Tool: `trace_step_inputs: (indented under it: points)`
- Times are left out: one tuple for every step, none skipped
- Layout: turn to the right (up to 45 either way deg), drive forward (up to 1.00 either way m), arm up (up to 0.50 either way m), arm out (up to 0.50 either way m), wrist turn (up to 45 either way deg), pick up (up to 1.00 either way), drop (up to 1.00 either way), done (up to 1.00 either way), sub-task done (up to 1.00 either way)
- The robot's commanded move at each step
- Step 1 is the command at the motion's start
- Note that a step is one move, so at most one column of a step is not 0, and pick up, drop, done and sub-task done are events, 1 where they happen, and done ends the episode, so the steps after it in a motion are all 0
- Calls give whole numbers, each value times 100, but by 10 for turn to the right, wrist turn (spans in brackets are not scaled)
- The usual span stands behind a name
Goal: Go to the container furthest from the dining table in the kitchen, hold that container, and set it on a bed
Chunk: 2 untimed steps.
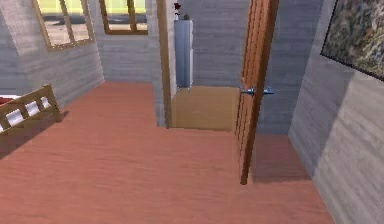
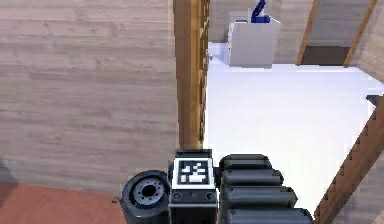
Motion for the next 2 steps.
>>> trace_step_inputs:
  points:
    - [-450, 0, 0, 0, 0, 0, 0, 0, 0]
    - [0, 50, 0, 0, 0, 0, 0, 0, 0]
